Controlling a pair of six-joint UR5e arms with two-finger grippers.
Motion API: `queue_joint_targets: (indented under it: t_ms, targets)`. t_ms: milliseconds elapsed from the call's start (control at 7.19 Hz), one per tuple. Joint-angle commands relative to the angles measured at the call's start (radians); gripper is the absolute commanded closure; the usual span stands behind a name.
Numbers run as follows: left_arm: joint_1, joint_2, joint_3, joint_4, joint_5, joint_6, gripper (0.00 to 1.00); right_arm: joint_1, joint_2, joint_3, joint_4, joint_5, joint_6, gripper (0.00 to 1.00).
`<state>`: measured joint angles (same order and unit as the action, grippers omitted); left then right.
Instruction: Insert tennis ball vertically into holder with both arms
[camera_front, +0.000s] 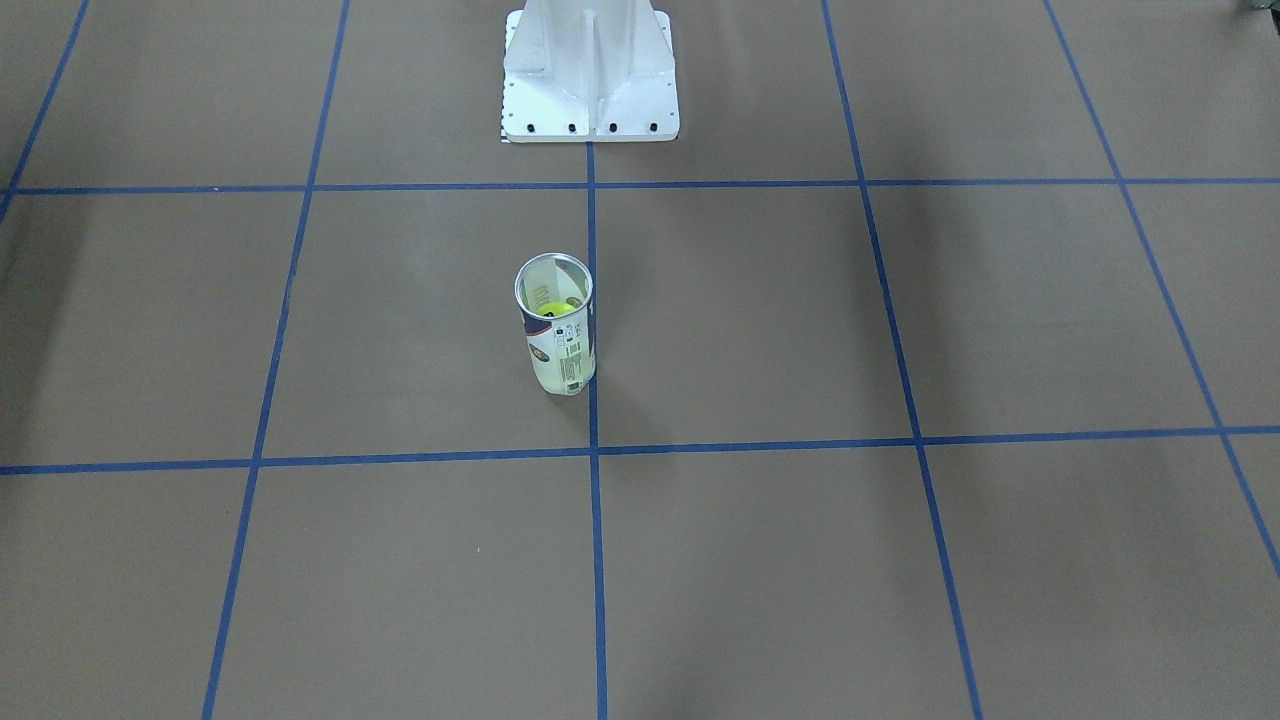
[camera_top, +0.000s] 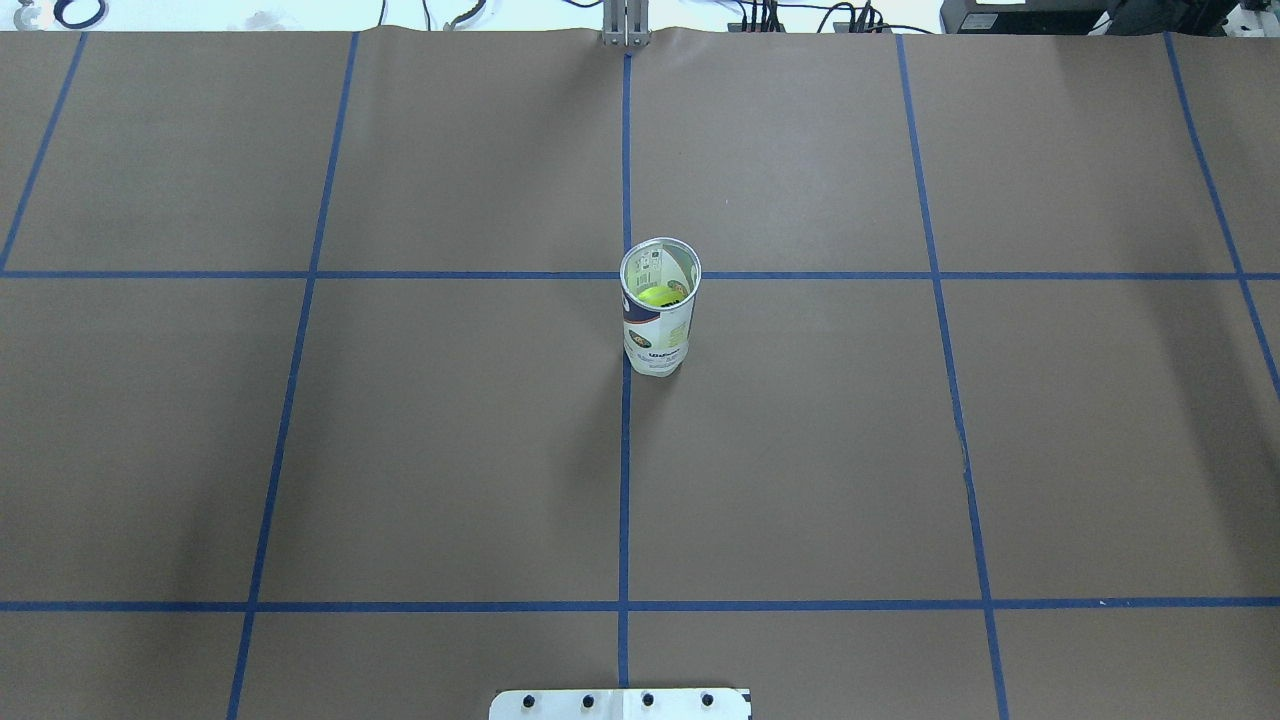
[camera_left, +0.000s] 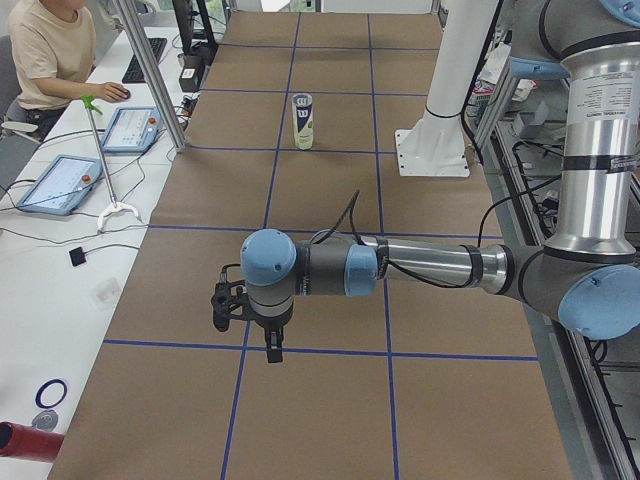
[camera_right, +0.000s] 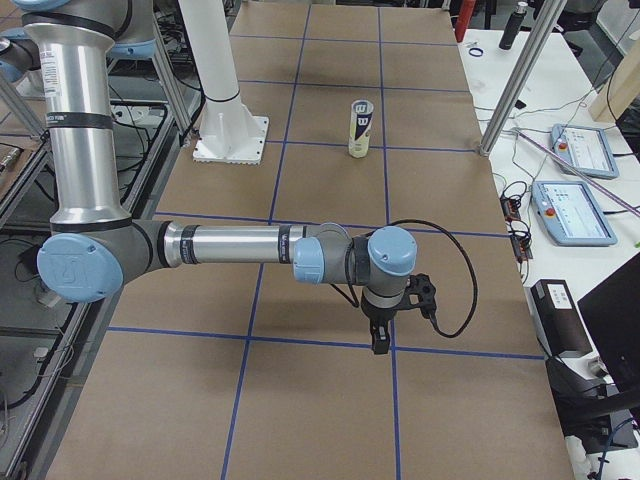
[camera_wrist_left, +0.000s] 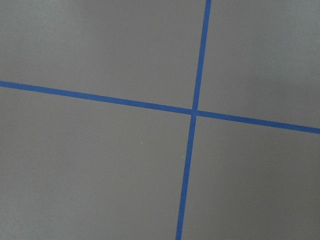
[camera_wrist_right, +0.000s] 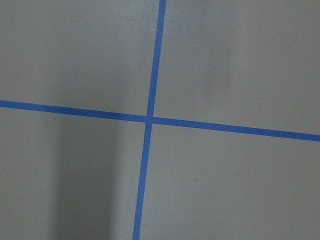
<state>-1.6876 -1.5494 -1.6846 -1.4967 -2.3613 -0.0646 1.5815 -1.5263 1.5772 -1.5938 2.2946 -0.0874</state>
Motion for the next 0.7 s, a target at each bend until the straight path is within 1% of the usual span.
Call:
queue_joint_targets:
  t_ms: [0,139,417,556]
  targets:
    - [0.003,-0.001,-0.001,-0.004,0.028,0.002,0.0,0.0,0.0,0.001,0.0,0.0,0.0,0.0]
    - [0.003,-0.003,-0.001,-0.008,0.025,0.0,0.0,0.0,0.0,0.0,0.0,0.0,0.0,0.0]
    - [0.003,0.005,0.01,-0.094,0.016,0.002,0.0,0.0,0.0,0.001,0.0,0.0,0.0,0.0]
    - [0.003,0.005,0.01,-0.099,0.017,0.002,0.0,0.0,0.0,0.001,0.0,0.0,0.0,0.0]
